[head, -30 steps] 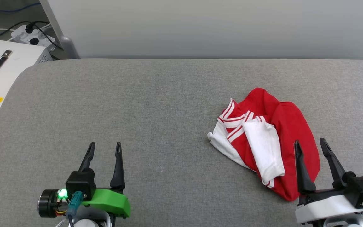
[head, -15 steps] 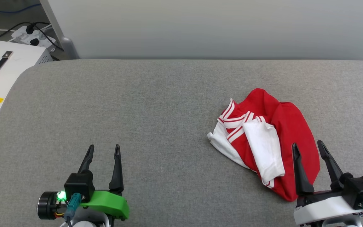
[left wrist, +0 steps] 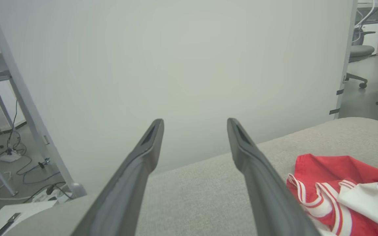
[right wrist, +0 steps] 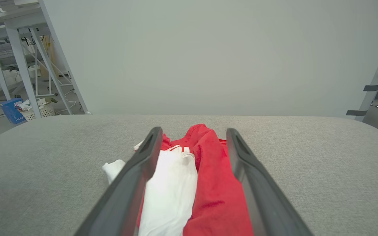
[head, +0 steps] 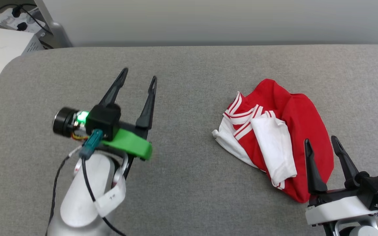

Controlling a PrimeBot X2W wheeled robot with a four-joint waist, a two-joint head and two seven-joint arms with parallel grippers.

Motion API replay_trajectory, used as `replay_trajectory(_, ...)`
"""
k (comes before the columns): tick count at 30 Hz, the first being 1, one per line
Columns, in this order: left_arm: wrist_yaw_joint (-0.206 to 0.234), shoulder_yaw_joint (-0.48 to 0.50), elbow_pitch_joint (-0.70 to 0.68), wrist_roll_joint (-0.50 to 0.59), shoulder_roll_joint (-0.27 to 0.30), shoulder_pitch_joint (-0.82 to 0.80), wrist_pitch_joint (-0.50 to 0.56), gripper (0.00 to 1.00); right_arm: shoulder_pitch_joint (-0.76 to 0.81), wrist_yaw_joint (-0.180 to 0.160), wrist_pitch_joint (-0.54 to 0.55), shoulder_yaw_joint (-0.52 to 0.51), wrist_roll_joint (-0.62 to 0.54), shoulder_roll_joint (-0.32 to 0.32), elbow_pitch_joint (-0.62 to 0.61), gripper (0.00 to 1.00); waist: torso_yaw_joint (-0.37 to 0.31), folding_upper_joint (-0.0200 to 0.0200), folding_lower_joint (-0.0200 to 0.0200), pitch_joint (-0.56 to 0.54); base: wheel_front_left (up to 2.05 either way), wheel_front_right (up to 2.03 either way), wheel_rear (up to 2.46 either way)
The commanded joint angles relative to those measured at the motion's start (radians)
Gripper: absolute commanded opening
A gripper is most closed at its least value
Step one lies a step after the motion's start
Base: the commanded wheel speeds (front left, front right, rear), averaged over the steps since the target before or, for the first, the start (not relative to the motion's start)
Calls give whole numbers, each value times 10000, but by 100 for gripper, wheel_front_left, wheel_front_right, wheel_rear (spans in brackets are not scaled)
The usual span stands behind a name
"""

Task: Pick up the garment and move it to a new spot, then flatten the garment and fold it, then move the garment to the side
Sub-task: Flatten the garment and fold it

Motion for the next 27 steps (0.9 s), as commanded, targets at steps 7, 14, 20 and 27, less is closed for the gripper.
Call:
replay_trajectory(7, -99, -2701, 1188, -1556, 797, -3180, 1059, 100, -465, 19, -92, 26, 57, -8, -59, 100, -475, 0, 0, 765, 0, 0, 0)
replay_trajectory(14, -101, -5921, 1659, -4117, 1492, -5679, 3854, 100, -839, 19, -92, 145, 148, -8, -67, 100, -887, 0, 0, 1296, 0, 0, 0)
replay_trajectory(20, -102, -8534, 1661, -6330, 2089, -7009, 6250, 100, -1153, 19, -92, 205, 232, -8, -70, 100, -1307, 0, 0, 1731, 0, 0, 0)
replay_trajectory(27, -103, -10406, 1509, -7869, 2592, -7635, 7785, 100, -1438, 19, -92, 260, 391, -8, -121, 100, -1793, 0, 0, 2354, 0, 0, 0)
